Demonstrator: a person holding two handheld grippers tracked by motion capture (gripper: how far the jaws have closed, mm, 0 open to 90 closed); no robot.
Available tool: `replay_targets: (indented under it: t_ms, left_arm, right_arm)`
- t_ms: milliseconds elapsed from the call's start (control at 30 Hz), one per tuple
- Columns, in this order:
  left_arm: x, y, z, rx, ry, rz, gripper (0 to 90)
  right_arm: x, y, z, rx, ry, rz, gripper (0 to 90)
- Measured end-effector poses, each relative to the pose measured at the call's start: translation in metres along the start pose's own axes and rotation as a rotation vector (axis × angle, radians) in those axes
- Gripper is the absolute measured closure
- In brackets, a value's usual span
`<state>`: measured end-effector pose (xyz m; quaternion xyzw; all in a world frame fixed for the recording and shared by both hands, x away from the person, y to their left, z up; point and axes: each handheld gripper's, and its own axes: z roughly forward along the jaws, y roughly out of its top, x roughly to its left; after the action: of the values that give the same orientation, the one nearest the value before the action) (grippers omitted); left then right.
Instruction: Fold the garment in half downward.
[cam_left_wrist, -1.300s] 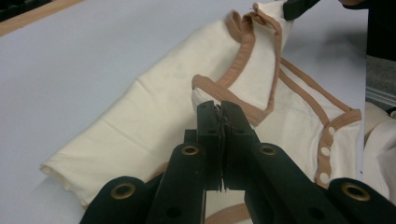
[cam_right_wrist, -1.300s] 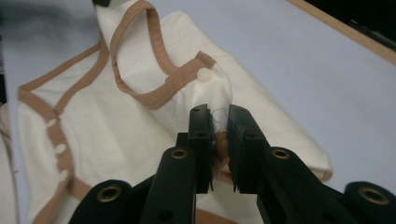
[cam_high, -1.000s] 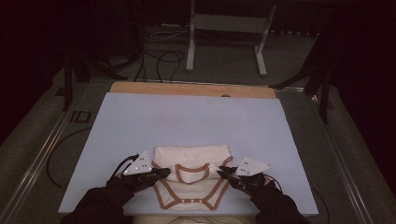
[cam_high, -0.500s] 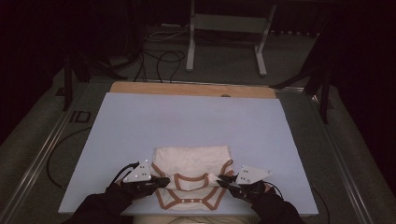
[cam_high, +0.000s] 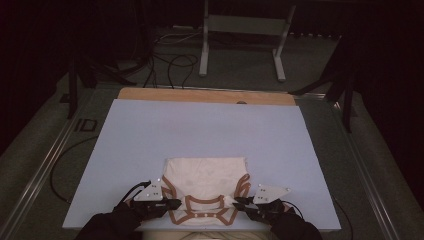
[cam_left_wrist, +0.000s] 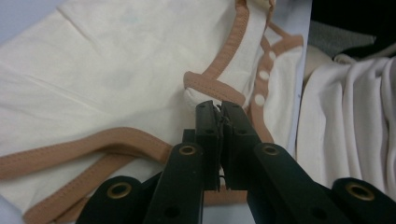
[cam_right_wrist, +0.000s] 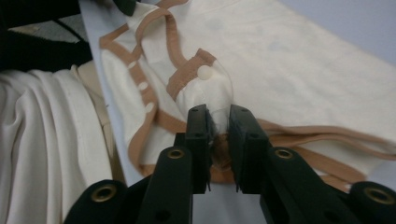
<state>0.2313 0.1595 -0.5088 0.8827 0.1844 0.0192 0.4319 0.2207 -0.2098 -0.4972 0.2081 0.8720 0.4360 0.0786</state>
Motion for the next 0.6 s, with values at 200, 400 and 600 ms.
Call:
replay_targets:
  t_ms: [200, 400, 600]
  left_arm:
    - [-0.001, 0.001, 0.0, 0.013, -0.007, -0.015, 61.6]
    - [-0.005, 0.006, -0.007, -0.017, -0.03, 0.016, 53.1]
    - [-0.002, 0.015, -0.014, -0.063, -0.013, 0.008, 53.9]
  right_arm:
    - [-0.001, -0.001, 0.005, 0.025, 0.04, 0.027, 54.9]
    - [-0.001, 0.004, 0.006, 0.006, 0.069, 0.021, 47.4]
    - [-0.004, 0.015, 0.0, -0.021, 0.031, 0.009, 56.0]
